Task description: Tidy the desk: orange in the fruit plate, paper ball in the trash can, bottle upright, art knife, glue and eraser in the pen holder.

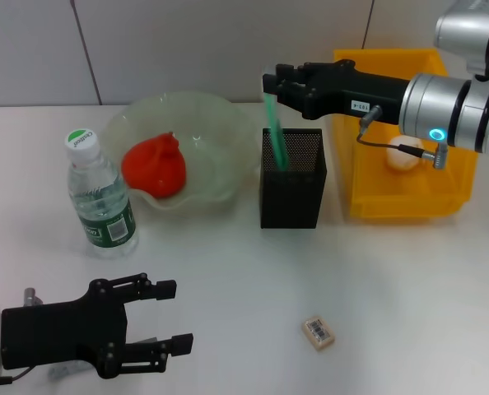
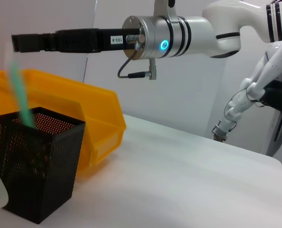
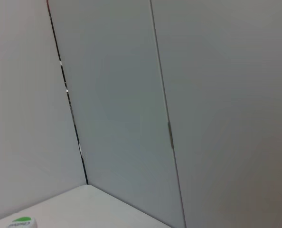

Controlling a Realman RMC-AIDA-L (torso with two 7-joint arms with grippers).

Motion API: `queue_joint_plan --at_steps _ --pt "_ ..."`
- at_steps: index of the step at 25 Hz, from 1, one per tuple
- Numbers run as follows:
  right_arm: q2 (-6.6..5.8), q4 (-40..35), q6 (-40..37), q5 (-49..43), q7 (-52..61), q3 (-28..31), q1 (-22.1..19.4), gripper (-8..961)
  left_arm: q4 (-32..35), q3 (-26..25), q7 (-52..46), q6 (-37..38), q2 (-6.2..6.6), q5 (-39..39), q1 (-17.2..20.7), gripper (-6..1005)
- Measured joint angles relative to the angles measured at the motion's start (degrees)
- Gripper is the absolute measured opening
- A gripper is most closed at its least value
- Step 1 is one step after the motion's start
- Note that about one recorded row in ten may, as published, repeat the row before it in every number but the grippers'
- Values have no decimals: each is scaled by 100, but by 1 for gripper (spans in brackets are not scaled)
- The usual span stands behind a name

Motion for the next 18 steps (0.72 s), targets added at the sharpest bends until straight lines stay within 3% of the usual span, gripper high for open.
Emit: queue_joint_plan --at_steps 3,14,18 --pt "0 1 2 6 -1 -1 -21 183 0 -2 0 4 7 0 0 809" --pt "1 -23 -18 32 -3 18 -90 586 -1 -12 0 50 24 5 7 809" --pt "-3 -38 -57 201 -3 32 -111 664 -1 -18 0 58 33 13 8 809"
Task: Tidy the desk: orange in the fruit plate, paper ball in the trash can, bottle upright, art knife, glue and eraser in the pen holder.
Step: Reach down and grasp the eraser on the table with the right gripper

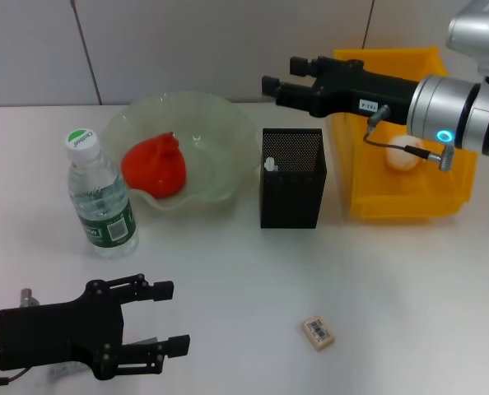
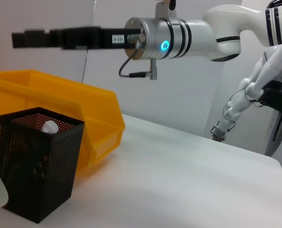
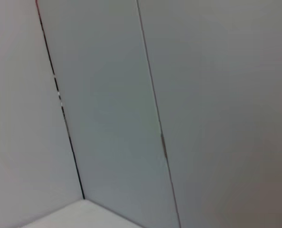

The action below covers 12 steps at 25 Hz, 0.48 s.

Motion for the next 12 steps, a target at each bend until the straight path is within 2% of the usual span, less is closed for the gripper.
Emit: queue_joint_plan --at_steps 3,6,7,8,11,12 --pt "-17 -94 -318 333 -1 -1 -101 684 0 -5 0 2 4 2 0 809" --pt "-57 -427 -1153 573 130 -10 -308 684 0 -9 0 3 13 -1 0 809" --pt "-98 -726 -1771 519 379 -42 -407 684 0 -9 0 3 13 -2 0 809" --pt "-98 -726 -1771 519 379 -42 -407 684 0 -9 0 3 13 -2 0 809" --pt "-198 -1271 -2571 100 862 -130 -484 685 0 -9 0 6 14 -17 0 808" --pt "-291 -1604 -3015 -289 1164 -213 -496 685 0 -9 0 11 13 -22 0 808"
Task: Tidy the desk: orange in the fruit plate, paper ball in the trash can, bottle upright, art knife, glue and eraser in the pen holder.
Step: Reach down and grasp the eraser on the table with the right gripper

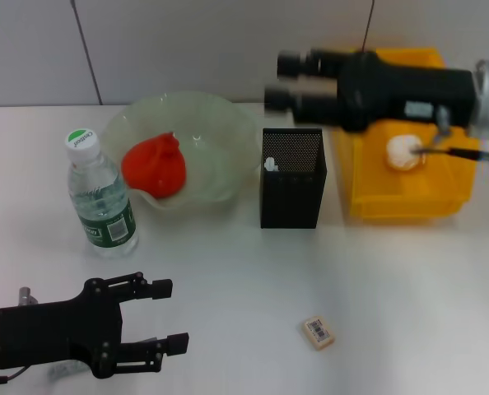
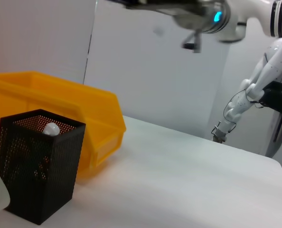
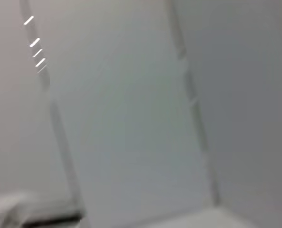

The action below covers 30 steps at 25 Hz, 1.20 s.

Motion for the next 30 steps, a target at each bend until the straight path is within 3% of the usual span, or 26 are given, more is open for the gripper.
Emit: queue_joint_plan --at_steps 1,5,9,10,14,15,16,20,30 --pt "0 0 0 0 0 0 0 685 0 0 0 0 0 0 0 808" --pt "-244 -673 -847 -1262 690 -340 233 685 0 0 0 -48 -3 5 14 808" --pt "-262 -882 -1178 -2086 865 -408 513 685 0 0 -13 -58 -3 -10 30 808" --pt "-233 -917 -1323 -2597 903 -496 734 685 0 -18 -17 -64 -7 -13 36 808" --pt "-157 -906 -1368 -3186 950 -865 1019 684 0 -80 -17 -82 -20 -15 61 808" --pt "-58 -926 -1328 -3537 972 -1184 1158 684 0 -112 -12 -84 -28 -15 78 808" --pt "-58 -926 -1328 -3537 972 -1184 1158 684 0 -112 -12 -84 -28 -15 78 808" --pt "200 -977 -1085 -4297 972 -1692 1368 684 3 -152 -7 -100 -23 -12 92 808" --pt "262 -920 -403 -4444 1155 -3198 1473 685 9 -149 -9 -116 -3 -10 139 809"
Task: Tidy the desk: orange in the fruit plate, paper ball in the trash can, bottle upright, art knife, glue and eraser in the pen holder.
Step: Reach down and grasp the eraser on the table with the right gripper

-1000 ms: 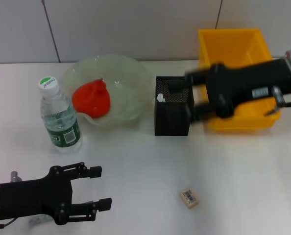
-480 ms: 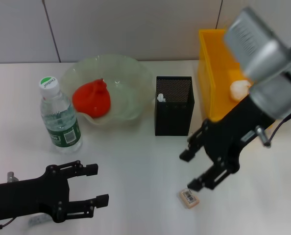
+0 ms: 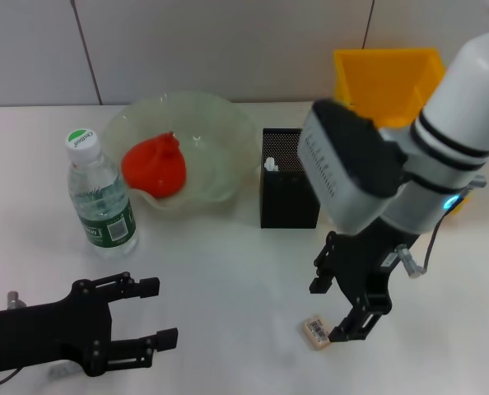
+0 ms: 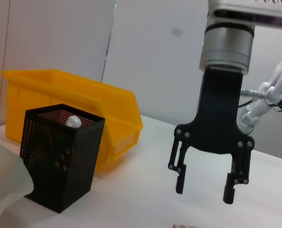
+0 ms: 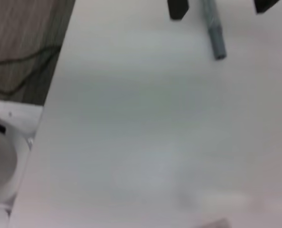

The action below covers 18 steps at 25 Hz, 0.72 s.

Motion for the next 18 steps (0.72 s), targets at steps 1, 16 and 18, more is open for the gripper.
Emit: queue_joint_plan --at_steps 1,16,18 --pt "5 1 54 -2 8 -124 0 684 0 -1 0 0 0 -1 9 809" --pt "55 143 722 87 -3 -1351 5 683 9 -10 -65 43 36 -4 46 808" --pt "58 144 820 153 -13 -1524 6 682 9 -10 -68 49 36 -4 50 808"
